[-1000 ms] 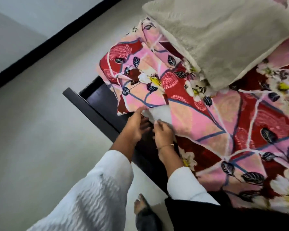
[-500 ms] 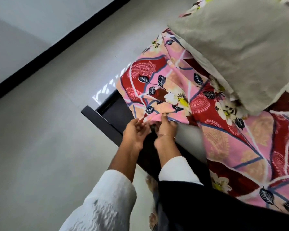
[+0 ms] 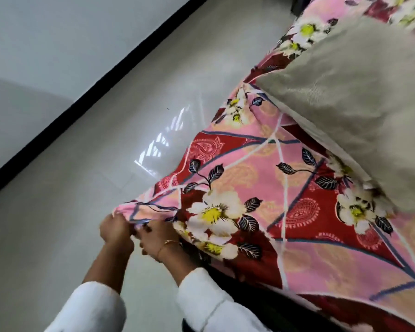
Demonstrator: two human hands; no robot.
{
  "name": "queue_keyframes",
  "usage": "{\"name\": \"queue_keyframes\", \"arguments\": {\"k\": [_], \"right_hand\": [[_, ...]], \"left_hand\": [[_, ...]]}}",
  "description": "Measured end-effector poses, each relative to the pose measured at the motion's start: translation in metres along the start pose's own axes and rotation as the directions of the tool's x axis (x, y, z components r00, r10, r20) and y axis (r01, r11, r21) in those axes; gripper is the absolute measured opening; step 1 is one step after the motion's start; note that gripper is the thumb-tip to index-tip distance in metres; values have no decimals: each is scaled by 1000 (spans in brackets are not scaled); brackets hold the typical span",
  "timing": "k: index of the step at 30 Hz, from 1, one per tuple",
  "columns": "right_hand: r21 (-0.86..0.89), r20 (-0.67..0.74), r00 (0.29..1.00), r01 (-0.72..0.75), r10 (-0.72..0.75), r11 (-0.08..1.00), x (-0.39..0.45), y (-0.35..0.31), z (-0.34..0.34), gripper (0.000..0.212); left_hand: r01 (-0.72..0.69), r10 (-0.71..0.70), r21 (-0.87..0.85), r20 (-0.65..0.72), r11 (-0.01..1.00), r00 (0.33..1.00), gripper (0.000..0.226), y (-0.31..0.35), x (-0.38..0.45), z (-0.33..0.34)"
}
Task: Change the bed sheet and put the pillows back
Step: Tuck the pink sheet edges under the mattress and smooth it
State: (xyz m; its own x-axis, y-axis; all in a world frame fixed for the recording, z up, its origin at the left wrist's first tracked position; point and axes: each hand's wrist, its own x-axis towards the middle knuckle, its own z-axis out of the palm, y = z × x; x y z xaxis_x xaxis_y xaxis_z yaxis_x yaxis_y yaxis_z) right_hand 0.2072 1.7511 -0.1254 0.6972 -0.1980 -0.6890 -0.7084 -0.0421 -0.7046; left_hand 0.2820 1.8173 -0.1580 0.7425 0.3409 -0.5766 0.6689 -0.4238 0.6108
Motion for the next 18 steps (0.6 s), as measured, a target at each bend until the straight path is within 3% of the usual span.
{"name": "queue_keyframes", "arguments": {"k": [1,3,5,8,10,14,18], "right_hand": [[14,-87,996,-3,4,1000,4,-3,-8,32],[3,-331,943,3,-2,1000,11,-6,-31,28],[35,-522,853,-3,21,999,16,-10,-55,24],[-1,-576,814,-90,72,996,29,-6,-79,31],[85,-544,829,-103,132,991,34,-8,-90,35],[224,-599,787,-15,150,975,33,-34,-102,28],[371,-739,623,59,256,927,39,-91,-118,25]], "left_hand": [[-69,81,122,-90,990,993,31,2,1,9],[-190,228,287,-105,939,968,30,17,-12,30],[-404,409,378,71,833,910,38,30,-28,48],[-779,609,316,491,542,623,49,45,-41,76],[-872,577,248,669,422,470,40,54,-44,87],[-793,463,261,695,551,550,31,100,-50,91],[-867,443,120,821,483,360,28,176,-52,78]]}}
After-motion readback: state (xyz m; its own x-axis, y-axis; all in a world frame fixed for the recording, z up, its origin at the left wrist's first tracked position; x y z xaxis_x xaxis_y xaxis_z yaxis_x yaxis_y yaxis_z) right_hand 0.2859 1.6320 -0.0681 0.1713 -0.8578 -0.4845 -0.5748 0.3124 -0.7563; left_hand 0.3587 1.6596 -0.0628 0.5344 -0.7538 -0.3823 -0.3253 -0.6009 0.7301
